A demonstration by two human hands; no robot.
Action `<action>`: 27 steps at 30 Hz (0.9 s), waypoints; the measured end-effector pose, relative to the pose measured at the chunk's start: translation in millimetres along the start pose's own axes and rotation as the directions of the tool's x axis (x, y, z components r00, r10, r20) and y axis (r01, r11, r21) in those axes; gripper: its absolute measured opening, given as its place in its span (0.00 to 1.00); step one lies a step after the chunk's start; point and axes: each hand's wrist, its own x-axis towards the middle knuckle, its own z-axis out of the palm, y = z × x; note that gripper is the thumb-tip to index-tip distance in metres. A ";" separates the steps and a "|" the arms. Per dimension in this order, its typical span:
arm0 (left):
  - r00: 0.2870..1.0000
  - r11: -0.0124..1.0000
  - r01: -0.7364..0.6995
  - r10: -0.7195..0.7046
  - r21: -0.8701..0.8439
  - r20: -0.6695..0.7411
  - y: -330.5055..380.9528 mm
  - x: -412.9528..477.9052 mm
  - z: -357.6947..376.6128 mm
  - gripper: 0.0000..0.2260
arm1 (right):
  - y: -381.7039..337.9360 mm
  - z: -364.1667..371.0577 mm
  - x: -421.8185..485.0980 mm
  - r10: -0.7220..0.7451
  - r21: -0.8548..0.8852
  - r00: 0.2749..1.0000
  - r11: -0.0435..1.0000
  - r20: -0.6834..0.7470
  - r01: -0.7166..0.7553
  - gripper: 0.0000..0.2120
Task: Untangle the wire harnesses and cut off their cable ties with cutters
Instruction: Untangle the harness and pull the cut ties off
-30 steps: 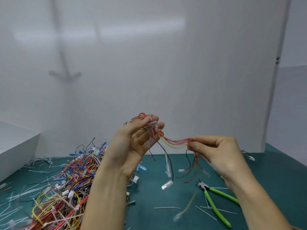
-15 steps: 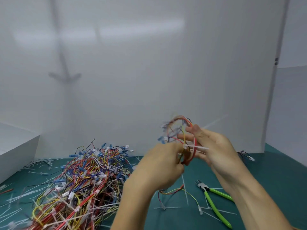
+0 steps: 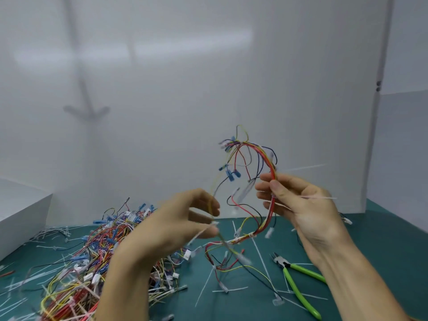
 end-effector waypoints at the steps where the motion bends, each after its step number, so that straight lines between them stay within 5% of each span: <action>1: 0.998 0.999 -0.006 0.009 0.050 -0.064 -3.0 -0.7 -4.9 0.15 | 1.3 2.2 -0.9 -0.014 -0.018 1.000 1.000 0.008 0.014 0.09; 4: 0.981 0.979 -0.057 0.092 0.197 -0.173 -2.4 -1.8 -7.5 0.27 | 4.7 9.8 -4.6 -0.045 -0.063 0.997 0.997 0.059 0.049 0.09; 8: 0.980 0.942 -0.111 0.157 0.317 -0.123 -0.9 -0.7 -0.7 0.41 | 8.2 19.6 -8.5 -0.066 -0.115 0.986 0.990 0.155 0.085 0.08; 13: 0.967 0.968 -0.196 0.217 -0.154 0.131 6.7 -12.2 1.6 0.45 | 9.7 21.6 -8.0 -0.099 -0.171 0.978 0.977 0.185 0.131 0.13; 16: 0.930 0.774 -0.222 0.352 -0.593 0.111 8.5 -9.0 7.8 0.49 | 12.8 21.7 -7.7 -0.095 -0.255 0.977 0.956 0.189 0.143 0.15; 20: 0.942 0.384 -0.108 0.335 -0.917 0.029 13.0 3.3 7.9 0.36 | 14.3 23.8 -10.5 -0.095 -0.388 0.967 0.903 0.238 0.185 0.18; 24: 0.988 0.356 -0.133 -0.027 -0.925 -0.153 15.5 20.0 12.6 0.17 | 15.5 22.9 -11.2 0.024 -0.465 0.948 0.875 0.317 0.133 0.15; 27: 0.956 0.398 -0.188 -0.137 -0.898 -0.261 13.5 22.3 16.8 0.11 | 17.4 22.1 -11.9 0.092 -0.529 0.932 0.840 0.352 0.117 0.11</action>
